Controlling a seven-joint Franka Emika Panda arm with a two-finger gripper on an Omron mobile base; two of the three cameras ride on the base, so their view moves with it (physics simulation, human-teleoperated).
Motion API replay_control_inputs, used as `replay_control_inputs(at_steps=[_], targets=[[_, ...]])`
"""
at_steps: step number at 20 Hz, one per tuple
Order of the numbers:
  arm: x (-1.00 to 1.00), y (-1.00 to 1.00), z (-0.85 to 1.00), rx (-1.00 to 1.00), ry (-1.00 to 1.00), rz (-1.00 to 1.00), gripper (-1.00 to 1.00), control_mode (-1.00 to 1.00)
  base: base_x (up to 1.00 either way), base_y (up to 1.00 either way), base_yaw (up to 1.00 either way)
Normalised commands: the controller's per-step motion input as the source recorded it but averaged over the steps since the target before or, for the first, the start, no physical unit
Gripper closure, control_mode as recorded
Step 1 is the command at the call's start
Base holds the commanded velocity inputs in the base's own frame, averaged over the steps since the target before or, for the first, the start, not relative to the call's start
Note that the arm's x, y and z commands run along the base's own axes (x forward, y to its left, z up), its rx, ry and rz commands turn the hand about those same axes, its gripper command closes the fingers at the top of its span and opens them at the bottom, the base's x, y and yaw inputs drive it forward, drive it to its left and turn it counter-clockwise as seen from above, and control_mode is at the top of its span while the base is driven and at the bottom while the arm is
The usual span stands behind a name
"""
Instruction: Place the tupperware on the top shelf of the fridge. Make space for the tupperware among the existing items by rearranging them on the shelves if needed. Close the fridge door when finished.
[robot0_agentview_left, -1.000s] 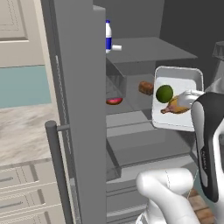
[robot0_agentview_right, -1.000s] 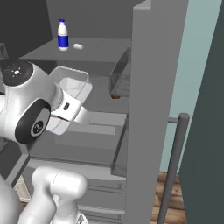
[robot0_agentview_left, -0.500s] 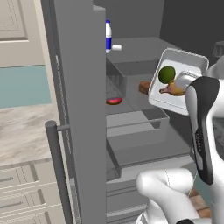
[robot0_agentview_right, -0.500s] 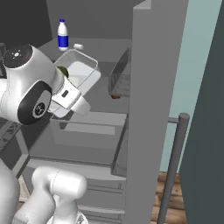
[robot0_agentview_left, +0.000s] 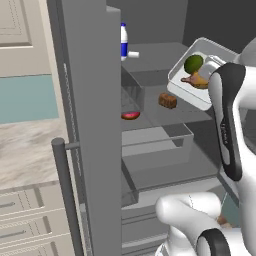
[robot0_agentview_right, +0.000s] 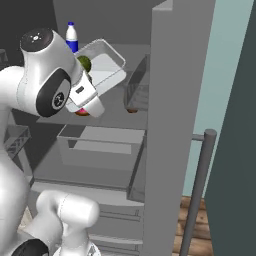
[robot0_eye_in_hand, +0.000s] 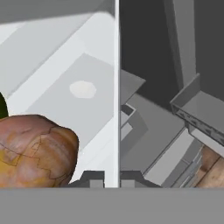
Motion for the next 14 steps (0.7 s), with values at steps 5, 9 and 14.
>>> replay_control_inputs(at_steps=[5,9,14], targets=[[0.41,0.0,0.14,0.08,0.0,0.0,1.0,-1.0,0.0,0.0,0.0],[0.43,0.0,0.0,0.03,-0.04,0.0,1.0,-1.0,0.0,0.0,0.0],[0.44,0.0,0.0,0.05,-0.09,-0.01,1.0,-1.0,0.0,0.0,0.0]])
